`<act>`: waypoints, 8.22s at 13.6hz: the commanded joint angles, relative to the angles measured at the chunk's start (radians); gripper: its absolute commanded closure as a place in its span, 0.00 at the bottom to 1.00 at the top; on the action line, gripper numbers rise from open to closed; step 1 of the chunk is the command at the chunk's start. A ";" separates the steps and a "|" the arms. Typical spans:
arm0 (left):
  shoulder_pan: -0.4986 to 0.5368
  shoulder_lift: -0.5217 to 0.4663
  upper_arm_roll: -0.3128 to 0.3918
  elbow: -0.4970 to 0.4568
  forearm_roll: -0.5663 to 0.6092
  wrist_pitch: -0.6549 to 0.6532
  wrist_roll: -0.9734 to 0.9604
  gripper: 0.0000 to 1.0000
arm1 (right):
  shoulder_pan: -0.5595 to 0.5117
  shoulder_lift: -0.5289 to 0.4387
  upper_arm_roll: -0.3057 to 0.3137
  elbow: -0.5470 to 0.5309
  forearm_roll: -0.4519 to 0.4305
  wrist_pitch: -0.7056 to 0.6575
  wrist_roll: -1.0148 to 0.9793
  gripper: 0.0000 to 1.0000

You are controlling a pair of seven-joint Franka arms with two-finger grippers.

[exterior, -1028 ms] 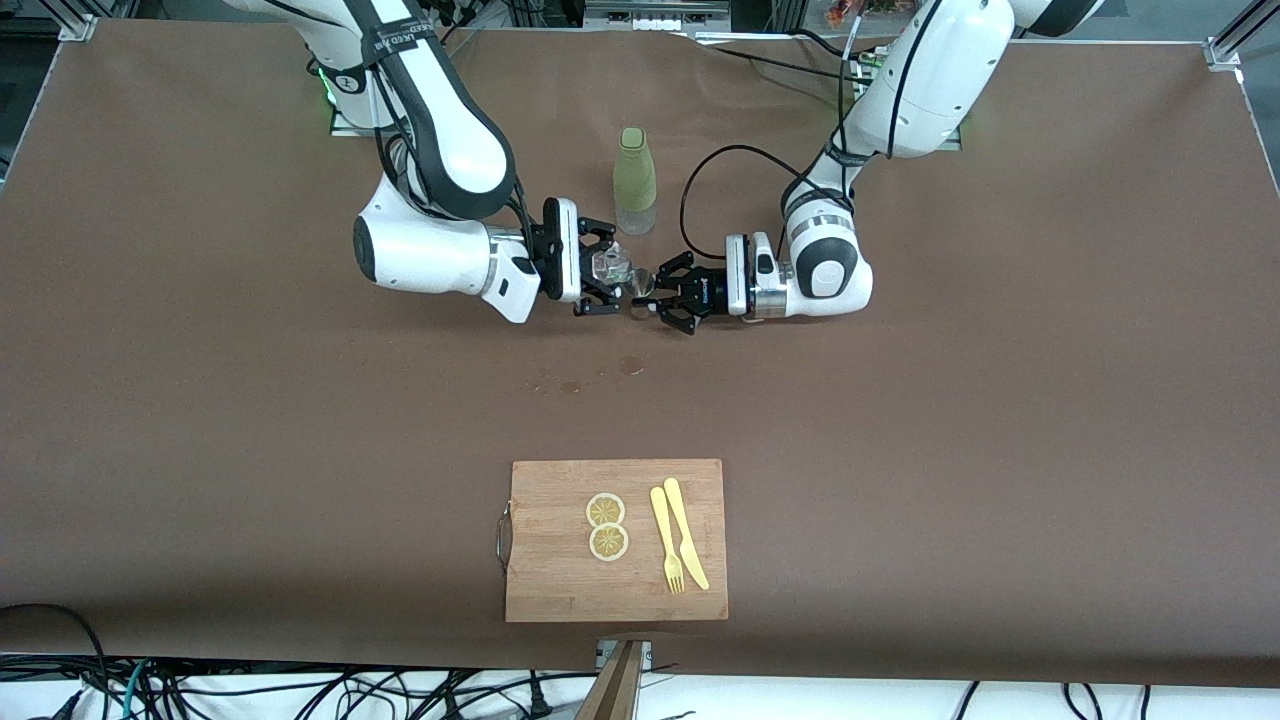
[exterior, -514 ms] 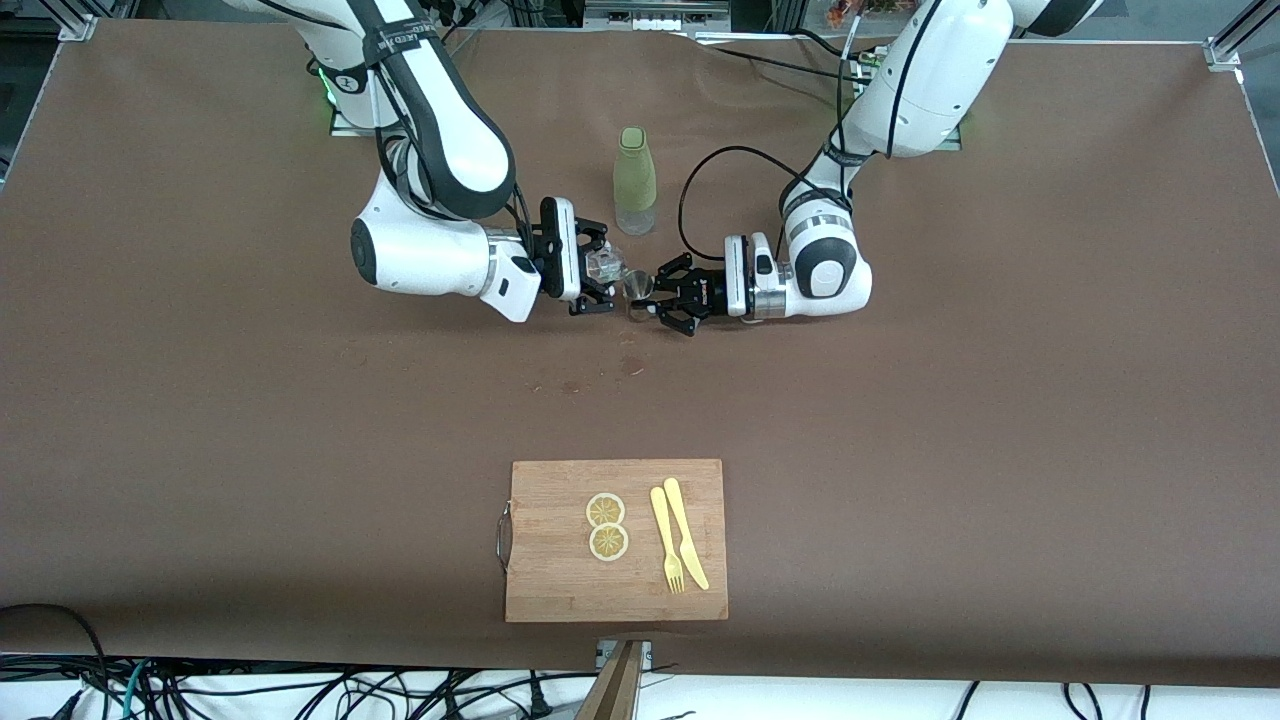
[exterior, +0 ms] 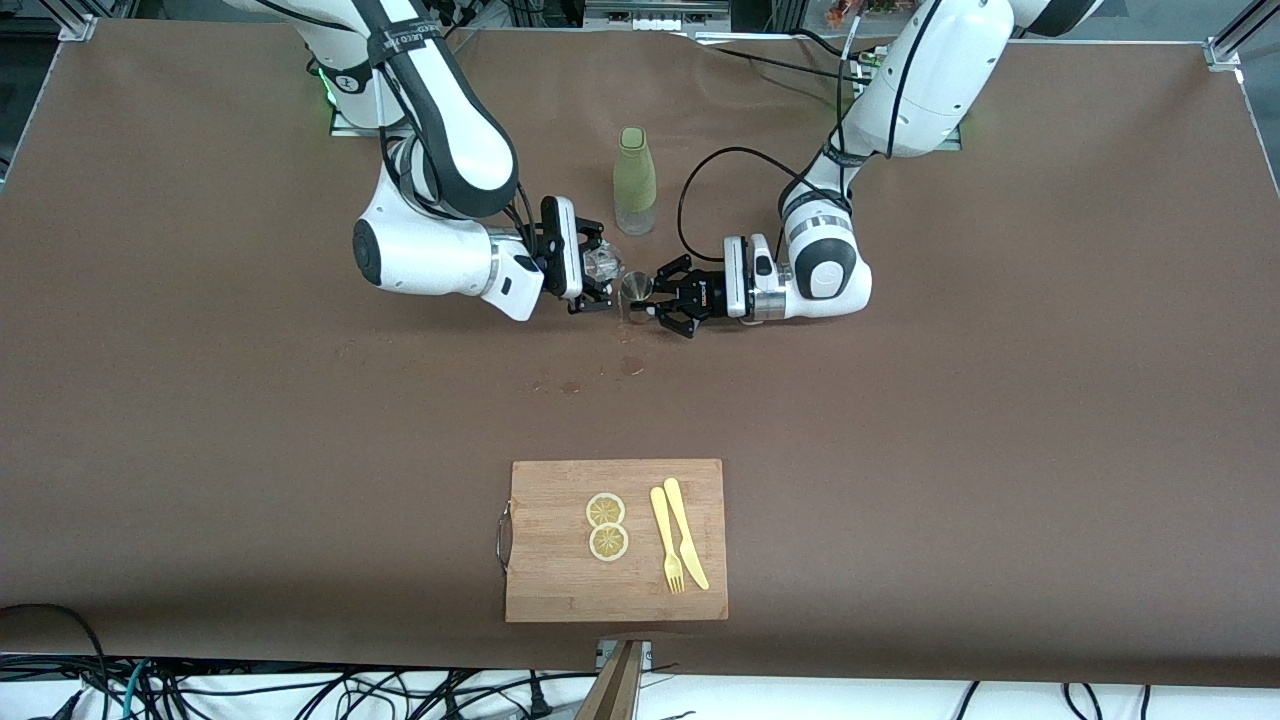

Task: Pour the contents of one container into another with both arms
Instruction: 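Tilt the glass cup with the right gripper, pouring into the jigger, then tilt the glass cup upright and move it away from the jigger, then lower the glass cup with the right gripper while the left gripper lowers the jigger, then open both grippers and draw them back from the cup and jigger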

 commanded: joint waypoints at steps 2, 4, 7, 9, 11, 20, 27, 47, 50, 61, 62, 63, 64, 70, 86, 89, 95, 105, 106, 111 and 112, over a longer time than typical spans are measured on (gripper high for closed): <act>-0.010 0.010 0.000 0.009 -0.047 0.005 0.111 1.00 | 0.006 0.012 0.021 0.024 -0.039 -0.011 0.052 1.00; -0.010 0.010 0.000 0.007 -0.047 0.006 0.111 1.00 | 0.009 0.016 0.026 0.030 -0.048 -0.011 0.088 1.00; -0.008 0.009 0.000 0.009 -0.047 0.005 0.111 1.00 | 0.006 0.016 0.032 0.044 -0.065 -0.011 0.102 1.00; -0.010 0.009 0.000 0.010 -0.047 0.006 0.110 1.00 | -0.002 0.016 0.032 0.046 -0.065 -0.012 0.116 1.00; -0.010 0.009 0.000 0.012 -0.059 0.006 0.110 1.00 | -0.008 0.016 0.033 0.050 -0.065 -0.012 0.140 1.00; -0.010 0.007 0.000 0.013 -0.061 0.005 0.110 1.00 | -0.036 0.016 0.038 0.044 -0.062 -0.090 0.182 1.00; -0.010 0.007 0.000 0.012 -0.061 0.005 0.110 1.00 | -0.046 0.020 0.036 0.044 -0.062 -0.129 0.217 1.00; 0.011 -0.045 0.017 0.003 -0.009 0.012 -0.094 1.00 | -0.315 -0.115 0.045 0.062 -0.025 -0.386 0.015 1.00; 0.102 -0.081 0.020 0.009 0.193 0.009 -0.210 1.00 | -0.463 -0.113 0.107 0.058 -0.024 -0.474 -0.081 1.00; 0.522 0.038 0.022 0.268 0.838 -0.345 -0.384 1.00 | -0.862 0.182 0.145 0.058 -0.213 -0.787 -0.686 1.00; 0.563 0.067 0.022 0.308 0.884 -0.385 -0.380 1.00 | -0.896 0.230 0.147 0.065 -0.244 -0.799 -0.736 1.00; 0.593 0.096 0.022 0.346 0.931 -0.440 -0.374 1.00 | -0.933 0.267 0.157 0.072 -0.281 -0.802 -0.772 1.00; 0.632 0.116 0.022 0.375 0.962 -0.483 -0.360 1.00 | -0.968 0.290 0.167 0.075 -0.319 -0.801 -0.790 1.00; 0.824 0.225 0.023 0.451 1.096 -0.635 -0.277 1.00 | -1.121 0.488 0.211 0.214 -0.445 -0.837 -0.935 1.00; 0.874 0.369 0.102 0.570 1.113 -0.638 -0.091 0.81 | -1.160 0.641 0.150 0.400 -0.456 -0.732 -0.965 0.70; 0.874 0.374 0.103 0.572 1.113 -0.638 -0.093 0.00 | -1.157 0.640 0.141 0.401 -0.456 -0.733 -0.975 0.48; 0.854 0.359 0.191 0.661 1.214 -0.652 -0.223 0.00 | -1.157 0.637 0.111 0.441 -0.458 -0.745 -0.981 0.01; 0.852 0.231 0.247 0.707 1.355 -0.695 -0.611 0.00 | -1.157 0.521 0.035 0.536 -0.540 -0.787 -0.891 0.01; 0.849 0.205 0.247 0.707 1.381 -0.695 -0.669 0.00 | -1.157 0.479 0.036 0.536 -0.566 -0.784 -0.858 0.01; 0.820 0.069 0.237 0.730 1.455 -0.707 -0.950 0.00 | -1.126 0.258 0.082 0.524 -0.684 -0.720 -0.549 0.01; 0.808 0.049 0.237 0.733 1.464 -0.709 -0.984 0.00 | -1.103 0.212 0.090 0.507 -0.700 -0.698 -0.478 0.01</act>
